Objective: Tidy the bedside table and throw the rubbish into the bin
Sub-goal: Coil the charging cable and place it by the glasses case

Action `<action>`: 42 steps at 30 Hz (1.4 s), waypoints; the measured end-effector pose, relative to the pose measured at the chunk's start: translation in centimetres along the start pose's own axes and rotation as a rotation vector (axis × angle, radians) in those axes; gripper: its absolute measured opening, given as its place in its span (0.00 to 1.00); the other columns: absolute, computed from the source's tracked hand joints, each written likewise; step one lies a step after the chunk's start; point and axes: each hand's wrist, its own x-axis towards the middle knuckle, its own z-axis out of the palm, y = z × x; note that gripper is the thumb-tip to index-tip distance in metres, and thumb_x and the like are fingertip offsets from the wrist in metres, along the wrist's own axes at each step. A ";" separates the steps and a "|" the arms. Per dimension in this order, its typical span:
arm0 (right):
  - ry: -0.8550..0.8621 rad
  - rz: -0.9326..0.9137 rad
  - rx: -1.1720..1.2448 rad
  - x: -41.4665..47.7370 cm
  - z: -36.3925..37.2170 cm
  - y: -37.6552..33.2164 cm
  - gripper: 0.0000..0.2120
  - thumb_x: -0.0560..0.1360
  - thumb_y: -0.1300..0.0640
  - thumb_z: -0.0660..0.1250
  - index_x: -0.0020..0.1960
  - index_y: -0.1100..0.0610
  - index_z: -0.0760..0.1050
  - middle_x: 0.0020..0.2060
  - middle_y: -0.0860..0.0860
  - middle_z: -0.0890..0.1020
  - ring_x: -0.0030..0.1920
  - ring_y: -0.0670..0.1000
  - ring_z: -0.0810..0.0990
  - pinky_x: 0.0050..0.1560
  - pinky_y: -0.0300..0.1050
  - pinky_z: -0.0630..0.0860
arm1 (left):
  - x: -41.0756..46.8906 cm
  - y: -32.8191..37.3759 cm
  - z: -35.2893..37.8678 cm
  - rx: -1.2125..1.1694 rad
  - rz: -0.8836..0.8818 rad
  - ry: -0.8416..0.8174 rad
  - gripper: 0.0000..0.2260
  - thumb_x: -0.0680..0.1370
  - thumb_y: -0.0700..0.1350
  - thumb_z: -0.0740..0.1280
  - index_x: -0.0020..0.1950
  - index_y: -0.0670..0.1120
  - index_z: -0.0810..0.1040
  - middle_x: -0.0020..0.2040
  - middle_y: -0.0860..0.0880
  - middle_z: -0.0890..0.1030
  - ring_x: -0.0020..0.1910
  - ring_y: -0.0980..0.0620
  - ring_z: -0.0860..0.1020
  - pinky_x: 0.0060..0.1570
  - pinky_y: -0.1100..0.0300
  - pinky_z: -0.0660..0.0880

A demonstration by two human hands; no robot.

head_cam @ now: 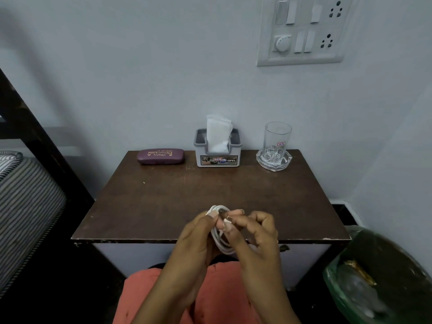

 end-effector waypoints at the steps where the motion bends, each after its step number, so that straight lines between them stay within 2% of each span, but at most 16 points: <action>1: 0.014 -0.008 0.015 0.1 -0.2 -0.1 0.13 0.61 0.34 0.64 0.42 0.36 0.80 0.45 0.36 0.68 0.57 0.47 0.71 0.52 0.34 0.72 | 0.1 0.1 -0.1 0.002 -0.013 0.008 0.15 0.80 0.44 0.56 0.44 0.39 0.80 0.51 0.36 0.82 0.51 0.42 0.81 0.58 0.42 0.75; 4: 0.020 -0.012 0.043 0.6 -0.8 -0.1 0.12 0.62 0.35 0.65 0.41 0.37 0.80 0.45 0.39 0.69 0.54 0.50 0.73 0.49 0.33 0.72 | 0.1 0.1 -0.5 0.006 -0.040 0.035 0.13 0.80 0.43 0.56 0.39 0.40 0.75 0.50 0.31 0.80 0.51 0.35 0.79 0.59 0.39 0.74; 8: -0.154 -0.002 0.068 1.0 -0.9 0.3 0.08 0.64 0.40 0.72 0.40 0.42 0.80 0.46 0.41 0.71 0.48 0.51 0.79 0.46 0.44 0.80 | -0.1 -0.3 -0.9 0.024 -0.099 -0.017 0.16 0.80 0.42 0.55 0.53 0.33 0.78 0.52 0.32 0.81 0.50 0.40 0.81 0.54 0.47 0.78; 10: -0.251 0.087 0.130 1.2 -1.3 0.6 0.14 0.61 0.41 0.75 0.44 0.44 0.78 0.50 0.45 0.74 0.49 0.46 0.80 0.46 0.41 0.79 | -0.4 -0.6 -1.4 0.023 -0.125 -0.016 0.17 0.79 0.44 0.56 0.52 0.32 0.78 0.47 0.34 0.82 0.44 0.42 0.82 0.50 0.49 0.80; 12: -0.395 0.250 0.230 1.6 -2.0 0.7 0.23 0.61 0.39 0.72 0.53 0.45 0.75 0.54 0.48 0.78 0.51 0.44 0.81 0.48 0.40 0.78 | -0.7 -0.7 -1.7 0.006 -0.149 -0.039 0.16 0.77 0.44 0.58 0.48 0.34 0.81 0.39 0.38 0.82 0.35 0.46 0.81 0.40 0.54 0.80; 13: -0.485 0.345 0.305 1.7 -2.3 0.4 0.23 0.66 0.38 0.69 0.56 0.48 0.76 0.52 0.50 0.81 0.50 0.48 0.82 0.50 0.43 0.78 | -0.8 -0.7 -1.9 -0.011 -0.163 -0.050 0.15 0.76 0.45 0.60 0.46 0.35 0.82 0.37 0.40 0.81 0.33 0.48 0.80 0.36 0.56 0.79; 16: -0.642 0.402 0.357 1.5 -3.0 -0.5 0.19 0.80 0.47 0.57 0.54 0.58 0.81 0.38 0.54 0.84 0.39 0.52 0.81 0.49 0.48 0.79 | -0.8 -0.4 -2.2 0.026 -0.196 -0.085 0.14 0.76 0.44 0.60 0.43 0.39 0.84 0.36 0.41 0.81 0.32 0.51 0.79 0.32 0.60 0.77; 19: -0.576 0.354 0.350 1.5 -2.9 -0.2 0.14 0.76 0.53 0.62 0.50 0.61 0.82 0.36 0.57 0.83 0.37 0.52 0.81 0.47 0.47 0.79 | -0.4 0.0 -2.4 0.069 -0.208 -0.108 0.14 0.76 0.45 0.61 0.42 0.39 0.82 0.34 0.42 0.79 0.28 0.52 0.77 0.30 0.61 0.75; 22: -0.449 0.375 0.406 1.4 -2.5 0.3 0.13 0.72 0.53 0.67 0.48 0.61 0.82 0.42 0.61 0.83 0.43 0.55 0.82 0.51 0.52 0.79 | -0.2 0.2 -2.7 0.011 -0.187 -0.105 0.15 0.75 0.47 0.62 0.49 0.36 0.82 0.34 0.42 0.79 0.27 0.53 0.77 0.29 0.61 0.76; 24: -0.337 0.415 0.478 1.1 -2.0 0.7 0.13 0.72 0.54 0.67 0.49 0.62 0.82 0.43 0.62 0.83 0.44 0.58 0.80 0.52 0.55 0.77 | -0.3 0.0 -3.0 -0.068 -0.169 -0.080 0.16 0.75 0.46 0.62 0.53 0.35 0.81 0.38 0.40 0.82 0.31 0.50 0.80 0.28 0.61 0.77; 27: -0.211 0.452 0.577 0.6 -1.3 1.0 0.15 0.71 0.54 0.67 0.49 0.64 0.81 0.41 0.63 0.81 0.40 0.56 0.79 0.48 0.54 0.77 | -0.8 -0.8 -3.1 -0.096 -0.118 -0.037 0.17 0.74 0.43 0.63 0.57 0.34 0.78 0.50 0.35 0.83 0.43 0.45 0.83 0.40 0.58 0.81; 31: -0.140 0.445 0.590 0.0 -0.7 1.1 0.14 0.74 0.54 0.65 0.50 0.64 0.81 0.44 0.66 0.82 0.40 0.58 0.80 0.49 0.56 0.77 | -1.3 -1.8 -2.4 -0.130 -0.048 0.042 0.18 0.78 0.48 0.58 0.56 0.36 0.79 0.47 0.38 0.83 0.40 0.47 0.83 0.39 0.57 0.81; 35: -0.098 0.445 0.616 0.0 -0.2 0.7 0.15 0.70 0.52 0.65 0.48 0.63 0.80 0.32 0.54 0.78 0.31 0.51 0.75 0.35 0.47 0.75 | -0.7 -1.9 -2.3 -0.146 -0.107 0.125 0.27 0.79 0.56 0.54 0.56 0.31 0.75 0.47 0.33 0.82 0.35 0.45 0.83 0.33 0.57 0.80; 38: -0.098 0.447 0.699 -0.2 0.3 0.0 0.10 0.71 0.55 0.65 0.44 0.61 0.79 0.28 0.49 0.76 0.26 0.43 0.71 0.27 0.37 0.72 | 0.2 -2.6 -2.7 0.053 -0.027 0.284 0.30 0.78 0.59 0.55 0.52 0.29 0.73 0.41 0.34 0.78 0.31 0.46 0.77 0.27 0.65 0.72; 40: -0.097 0.439 0.721 -0.5 0.7 -0.3 0.09 0.73 0.57 0.64 0.44 0.62 0.79 0.28 0.49 0.75 0.26 0.43 0.70 0.26 0.34 0.70 | 0.7 -2.6 -2.8 0.148 0.036 0.318 0.27 0.78 0.56 0.57 0.51 0.30 0.75 0.39 0.38 0.77 0.33 0.46 0.73 0.28 0.63 0.69; 42: -0.070 0.433 0.712 -0.9 1.3 -0.1 0.09 0.76 0.58 0.63 0.44 0.61 0.79 0.28 0.50 0.74 0.26 0.42 0.70 0.26 0.34 0.70 | 1.1 -2.3 -2.8 0.144 0.047 0.280 0.21 0.76 0.53 0.60 0.49 0.35 0.80 0.38 0.35 0.79 0.34 0.45 0.75 0.34 0.57 0.73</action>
